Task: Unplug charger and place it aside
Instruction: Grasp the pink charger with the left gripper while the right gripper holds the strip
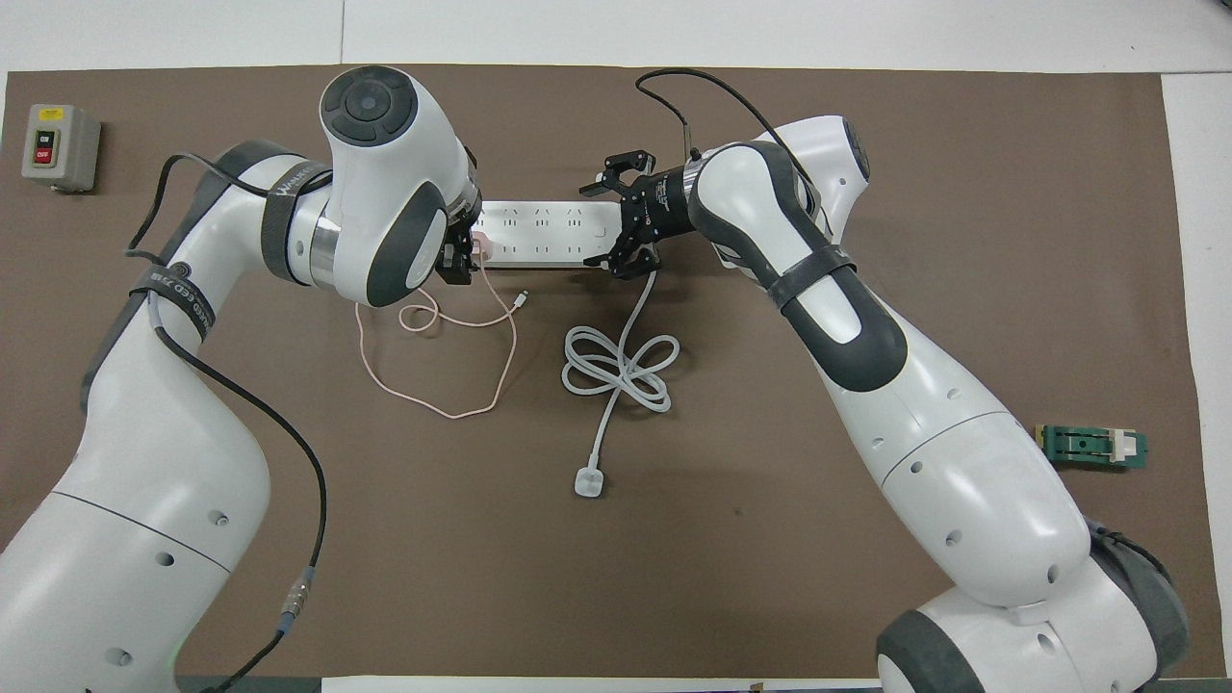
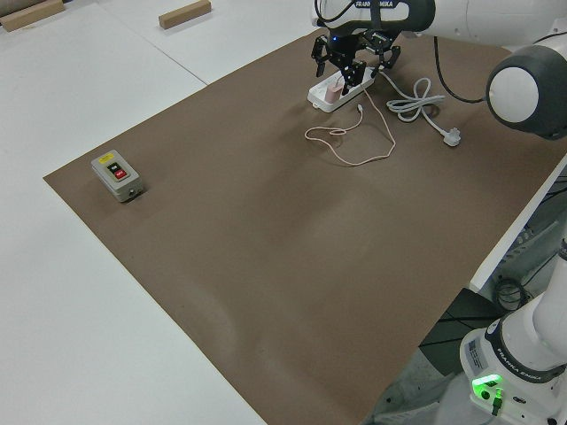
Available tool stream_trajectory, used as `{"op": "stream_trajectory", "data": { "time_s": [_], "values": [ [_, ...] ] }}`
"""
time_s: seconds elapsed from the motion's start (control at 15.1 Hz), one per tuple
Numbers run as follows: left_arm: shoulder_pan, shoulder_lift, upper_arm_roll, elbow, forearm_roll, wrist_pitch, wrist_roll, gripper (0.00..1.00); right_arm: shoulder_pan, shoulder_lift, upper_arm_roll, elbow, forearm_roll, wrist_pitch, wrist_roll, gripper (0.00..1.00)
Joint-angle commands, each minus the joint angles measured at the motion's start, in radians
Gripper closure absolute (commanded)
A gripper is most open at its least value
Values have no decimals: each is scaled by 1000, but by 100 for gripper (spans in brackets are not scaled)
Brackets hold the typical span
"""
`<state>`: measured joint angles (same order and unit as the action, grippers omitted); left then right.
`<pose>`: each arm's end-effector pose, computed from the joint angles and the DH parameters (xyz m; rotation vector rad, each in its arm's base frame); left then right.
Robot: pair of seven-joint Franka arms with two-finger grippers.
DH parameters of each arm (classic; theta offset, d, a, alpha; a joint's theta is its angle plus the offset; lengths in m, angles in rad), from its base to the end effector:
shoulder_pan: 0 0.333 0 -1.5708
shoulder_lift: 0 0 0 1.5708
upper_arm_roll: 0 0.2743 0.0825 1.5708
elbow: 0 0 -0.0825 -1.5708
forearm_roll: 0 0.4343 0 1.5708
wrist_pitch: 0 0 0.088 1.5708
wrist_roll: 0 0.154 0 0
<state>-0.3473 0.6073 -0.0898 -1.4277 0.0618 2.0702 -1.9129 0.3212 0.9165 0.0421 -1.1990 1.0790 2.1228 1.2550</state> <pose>0.6787 -0.3028 0.2411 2.3118 2.0775 0.0282 0.7198 0.3457 0.1679 -1.7051 1.6174 0.8589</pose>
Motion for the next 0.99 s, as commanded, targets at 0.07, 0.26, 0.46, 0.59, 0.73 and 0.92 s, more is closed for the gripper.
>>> {"op": "stream_trajectory", "data": {
  "time_s": [0.07, 0.26, 0.46, 0.59, 0.73, 0.92],
  "values": [
    [-15, -70, 13, -111, 24, 60, -31, 3, -5, 30, 6, 24, 10, -23, -52, 0],
    [-13, -72, 13, -112, 24, 57, -29, 4, -1, 35, 6, 21, 9, -17, -78, 0],
    [-13, -72, 13, -112, 24, 53, -31, 9, -1, 42, 6, 21, 6, -14, -80, 0],
    [-15, -70, 13, -112, 24, 57, -31, 18, 7, 44, 6, 21, 5, -3, -94, 0],
    [-13, -70, 13, -111, 24, 59, -31, 45, 12, 44, 6, 21, 10, 2, -100, 0],
    [-12, -67, 12, -111, 24, 59, -31, 70, 12, 42, 4, 15, 10, 12, -104, 15]
  ]
}}
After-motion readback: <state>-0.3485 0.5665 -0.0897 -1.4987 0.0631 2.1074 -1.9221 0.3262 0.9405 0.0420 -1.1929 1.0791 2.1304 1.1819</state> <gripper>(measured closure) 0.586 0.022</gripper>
